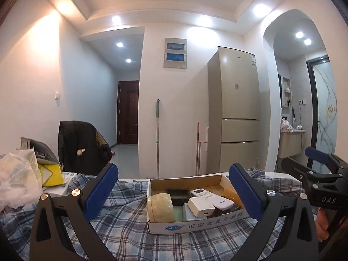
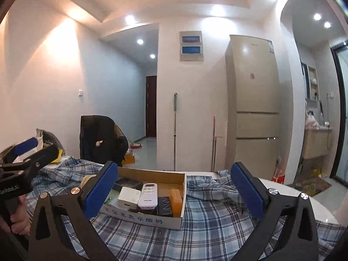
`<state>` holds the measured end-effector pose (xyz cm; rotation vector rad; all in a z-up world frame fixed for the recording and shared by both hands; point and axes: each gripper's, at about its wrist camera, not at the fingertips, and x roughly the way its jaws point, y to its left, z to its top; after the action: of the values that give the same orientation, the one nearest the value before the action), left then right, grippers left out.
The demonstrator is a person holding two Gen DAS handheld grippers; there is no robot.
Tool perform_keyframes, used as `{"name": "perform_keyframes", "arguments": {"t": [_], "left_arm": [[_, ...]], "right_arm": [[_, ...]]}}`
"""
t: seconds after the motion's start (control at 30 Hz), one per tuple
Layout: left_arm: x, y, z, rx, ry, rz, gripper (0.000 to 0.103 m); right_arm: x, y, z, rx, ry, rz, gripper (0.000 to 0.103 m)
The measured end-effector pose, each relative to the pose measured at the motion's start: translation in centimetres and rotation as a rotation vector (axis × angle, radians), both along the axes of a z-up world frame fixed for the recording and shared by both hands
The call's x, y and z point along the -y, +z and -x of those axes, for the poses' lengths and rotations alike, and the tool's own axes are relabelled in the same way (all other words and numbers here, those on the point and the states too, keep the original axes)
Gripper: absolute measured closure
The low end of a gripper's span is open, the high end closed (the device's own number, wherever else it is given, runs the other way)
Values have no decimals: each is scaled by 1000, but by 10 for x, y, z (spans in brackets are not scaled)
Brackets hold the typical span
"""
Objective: Organize rigid objects
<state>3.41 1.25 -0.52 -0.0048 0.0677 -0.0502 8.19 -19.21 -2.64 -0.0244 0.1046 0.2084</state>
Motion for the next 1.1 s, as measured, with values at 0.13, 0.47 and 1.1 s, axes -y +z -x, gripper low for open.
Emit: {"name": "perform_keyframes", "arguments": {"t": [0.13,0.47,1.1], "left_arm": [[0,1,1,4,3,-3,0],[2,0,5,19,1,-11,0],[-8,-4,-11,-64,23,31,0]], "right_arm": [[-4,0,5,24,-5,25,0],[-4,0,12,62,-13,27,0],[-1,-3,-1,-21,-10,16,0]]}}
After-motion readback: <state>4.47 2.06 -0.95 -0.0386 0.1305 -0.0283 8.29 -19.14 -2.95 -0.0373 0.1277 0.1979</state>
